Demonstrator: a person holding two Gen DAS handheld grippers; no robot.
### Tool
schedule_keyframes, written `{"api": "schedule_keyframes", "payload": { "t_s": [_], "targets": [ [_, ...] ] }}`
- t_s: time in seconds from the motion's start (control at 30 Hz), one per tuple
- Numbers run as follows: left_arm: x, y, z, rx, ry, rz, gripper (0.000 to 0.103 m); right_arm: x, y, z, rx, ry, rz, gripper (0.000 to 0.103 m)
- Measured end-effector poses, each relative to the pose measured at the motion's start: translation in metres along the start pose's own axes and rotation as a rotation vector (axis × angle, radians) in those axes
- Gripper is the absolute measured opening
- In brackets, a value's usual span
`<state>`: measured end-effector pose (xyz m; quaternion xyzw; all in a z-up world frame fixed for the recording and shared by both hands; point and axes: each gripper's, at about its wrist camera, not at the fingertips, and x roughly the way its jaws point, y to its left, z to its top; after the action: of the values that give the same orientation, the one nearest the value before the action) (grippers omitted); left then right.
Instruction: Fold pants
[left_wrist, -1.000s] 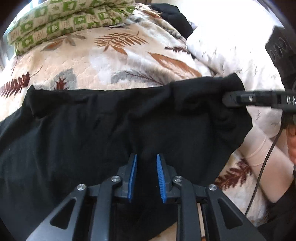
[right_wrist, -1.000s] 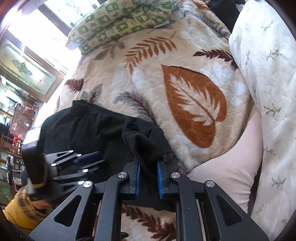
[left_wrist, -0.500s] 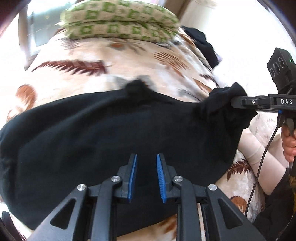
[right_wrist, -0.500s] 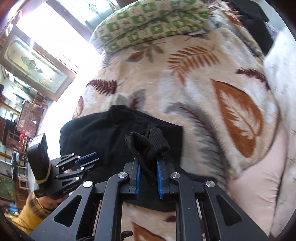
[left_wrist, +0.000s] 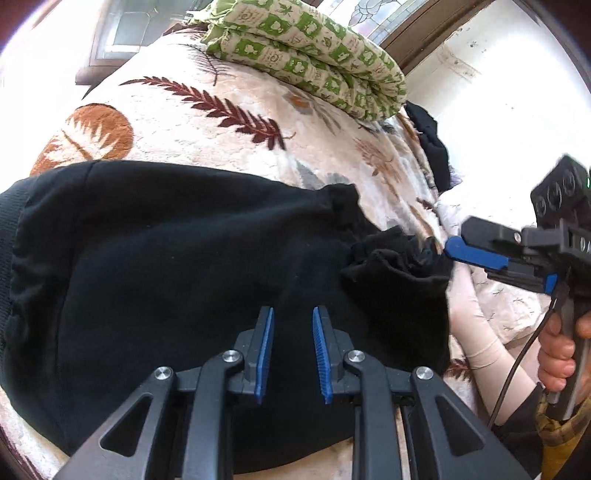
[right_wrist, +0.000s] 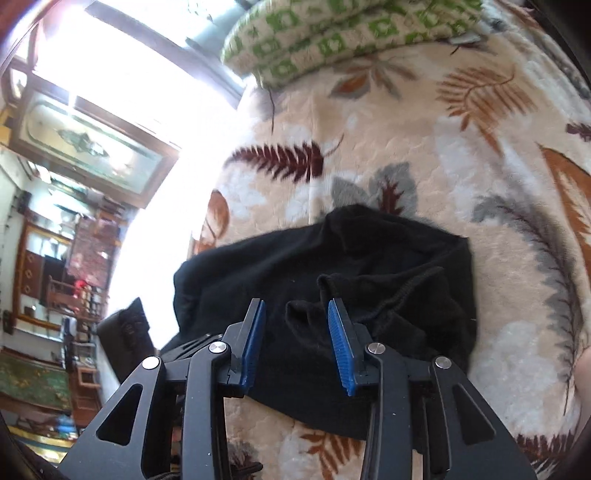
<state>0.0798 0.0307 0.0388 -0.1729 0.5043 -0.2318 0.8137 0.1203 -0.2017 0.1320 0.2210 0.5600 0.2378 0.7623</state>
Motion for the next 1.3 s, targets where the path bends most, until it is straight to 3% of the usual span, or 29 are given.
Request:
{"api": "schedule_keyframes", "payload": {
  "t_s": [0.13,0.27,0.43,0.57,0.67,0.73,0.87,1.0,1.17,1.3],
  "targets": [
    [0.003,-0.009,-0.001,0.015,0.007,-0.038,0.024,-0.023,-0.030,-0.009,0.015,-0.081,-0.069,0.035],
    [0.008,-0.010,-0.005,0.007,0.027,-0.049,0.024,-0.014,-0.061,-0.015,0.094,-0.085,-0.101,0.037],
    [0.008,-0.006,-0.005,-0.003,0.028,-0.056,0.024,0.001,-0.080,-0.037,0.204,-0.079,0.053,0.037],
    [0.006,0.000,-0.001,-0.024,0.025,-0.067,0.024,0.015,-0.029,-0.070,-0.011,0.001,0.159,0.037],
    [0.002,0.005,-0.001,-0.045,0.026,-0.088,0.026,0.028,-0.007,-0.089,-0.126,0.091,0.182,0.037],
    [-0.002,0.006,-0.002,-0.053,0.022,-0.099,0.035,0.027,-0.003,-0.095,-0.179,0.102,0.159,0.037],
    [-0.002,0.006,-0.002,-0.079,0.030,-0.140,0.042,0.010,-0.011,-0.091,-0.204,0.053,0.078,0.037],
    [0.003,0.002,0.000,-0.115,0.046,-0.198,0.052,0.003,0.005,-0.095,-0.379,0.020,-0.036,0.038],
    [0.017,-0.010,0.009,-0.121,0.066,-0.201,0.052,0.025,0.021,-0.107,-0.558,0.047,-0.081,0.038],
    [0.022,-0.008,0.009,-0.134,0.071,-0.195,0.053,0.038,0.031,-0.110,-0.593,0.010,-0.089,0.038]
  ]
}}
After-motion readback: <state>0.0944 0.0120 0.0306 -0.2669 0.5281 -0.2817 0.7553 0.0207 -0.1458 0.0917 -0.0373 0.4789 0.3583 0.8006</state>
